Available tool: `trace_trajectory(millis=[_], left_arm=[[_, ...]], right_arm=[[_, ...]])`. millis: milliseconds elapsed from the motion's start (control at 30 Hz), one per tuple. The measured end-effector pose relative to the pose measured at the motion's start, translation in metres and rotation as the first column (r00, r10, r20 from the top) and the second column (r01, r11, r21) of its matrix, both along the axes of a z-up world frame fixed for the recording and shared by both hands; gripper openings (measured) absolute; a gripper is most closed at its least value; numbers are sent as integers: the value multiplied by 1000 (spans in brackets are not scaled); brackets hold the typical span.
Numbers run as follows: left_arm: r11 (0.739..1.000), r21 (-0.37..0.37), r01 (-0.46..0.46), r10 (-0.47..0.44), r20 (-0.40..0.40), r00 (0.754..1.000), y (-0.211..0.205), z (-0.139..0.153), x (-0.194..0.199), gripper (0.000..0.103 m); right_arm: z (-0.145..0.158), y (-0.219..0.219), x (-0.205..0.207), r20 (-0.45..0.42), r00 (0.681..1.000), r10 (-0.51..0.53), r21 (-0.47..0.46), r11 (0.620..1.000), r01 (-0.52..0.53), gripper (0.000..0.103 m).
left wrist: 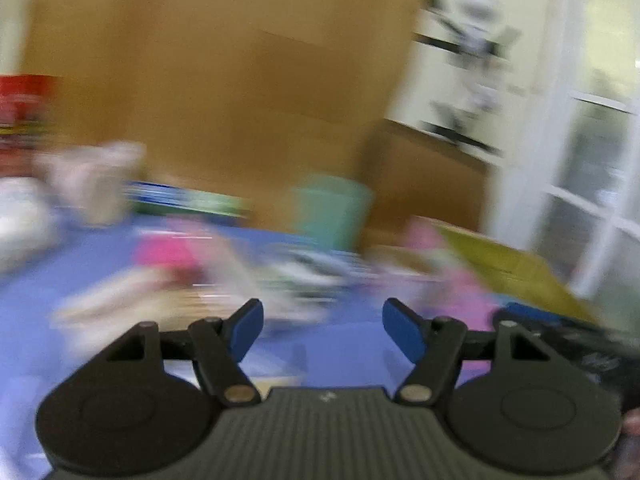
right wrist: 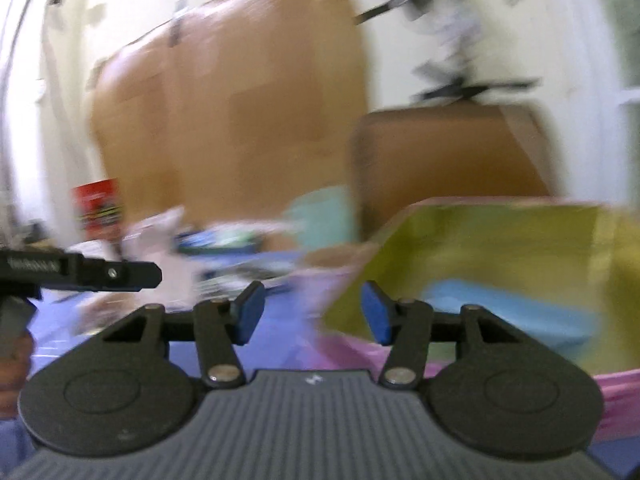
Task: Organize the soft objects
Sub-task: 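Carry the blue case into the pink tin and open the left gripper, then grasp the clear bag holding a white cable with the left gripper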
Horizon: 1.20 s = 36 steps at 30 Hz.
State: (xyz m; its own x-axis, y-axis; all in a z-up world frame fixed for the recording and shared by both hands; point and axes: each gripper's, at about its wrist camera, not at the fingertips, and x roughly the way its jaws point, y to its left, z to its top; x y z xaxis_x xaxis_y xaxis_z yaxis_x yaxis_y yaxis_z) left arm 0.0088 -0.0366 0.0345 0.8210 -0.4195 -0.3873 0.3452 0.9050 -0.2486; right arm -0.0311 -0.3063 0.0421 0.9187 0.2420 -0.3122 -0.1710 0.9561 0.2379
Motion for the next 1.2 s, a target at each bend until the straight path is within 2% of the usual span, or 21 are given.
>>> trace_trajectory(millis=[67,133,200,267,333,367,400,467,600,633,700,767,833,900,933,967,1033,1133,1200], left_arm=[[993,14,-114,114,-5,993,31,-11,-2,68],[984,-28,-176,175,-30,984,56,-26,-1,68],[974,-117,-193,188,-54,981,73,-29,4,69],[969,-133,-209,206,-42,978,77,-30,4,70],[973,-133,-187,183,-44,982,74,-29,8,70],[974,-131,-183,179,-41,983,73,-29,8,70],[975,-131,-181,177,-36,983,73,-29,7,70],[975,-135,-175,173,-30,985,71,-29,4,74],[976,-140,-166,164,-29,986,70,-29,6,77],[977,-141,-161,159,-26,987,70,-29,6,77],[978,-146,-149,147,-23,989,69,-29,5,77],[981,-149,-127,124,-31,992,68,-29,6,77],[986,-143,-84,78,-46,996,63,-27,8,77],[989,-141,-37,28,-64,998,52,-25,6,78],[988,-156,-2,-11,-83,996,45,-25,6,79],[985,-170,28,-46,-99,994,37,-24,5,81],[980,-175,95,-117,-118,986,19,-22,4,82],[979,-126,161,-178,-142,974,-10,-18,4,85],[973,-138,187,-209,-165,964,-22,-17,7,97]], right_arm=[[0,29,23,-56,994,89,6,996,-89,57],[0,62,48,-82,981,176,-18,984,-178,57],[-1,96,71,-105,968,227,-69,970,-235,57],[-5,125,96,-142,959,244,-116,958,-261,57],[-10,147,117,-167,960,224,-174,952,-253,57],[-13,152,121,-170,964,205,-202,950,-237,50],[-14,153,125,-169,970,178,-219,952,-213,38],[-12,141,121,-175,970,170,-163,967,-198,23],[-3,118,81,-142,975,172,-186,963,-197,18],[-3,107,70,-163,968,190,-143,966,-214,17],[-4,81,47,-207,951,231,17,972,-232,18],[-5,52,25,-233,934,270,197,954,-227,18],[-8,28,5,-243,933,266,302,935,-188,18],[-9,14,-15,-227,949,217,288,946,-147,23],[-9,12,-25,-208,958,195,249,958,-141,32],[-8,12,-32,-201,958,204,221,962,-158,46],[-12,16,-40,-193,964,182,167,974,-150,47],[-15,15,-49,-168,984,66,63,996,-56,64],[-15,19,-53,-142,989,52,18,999,-49,63]])
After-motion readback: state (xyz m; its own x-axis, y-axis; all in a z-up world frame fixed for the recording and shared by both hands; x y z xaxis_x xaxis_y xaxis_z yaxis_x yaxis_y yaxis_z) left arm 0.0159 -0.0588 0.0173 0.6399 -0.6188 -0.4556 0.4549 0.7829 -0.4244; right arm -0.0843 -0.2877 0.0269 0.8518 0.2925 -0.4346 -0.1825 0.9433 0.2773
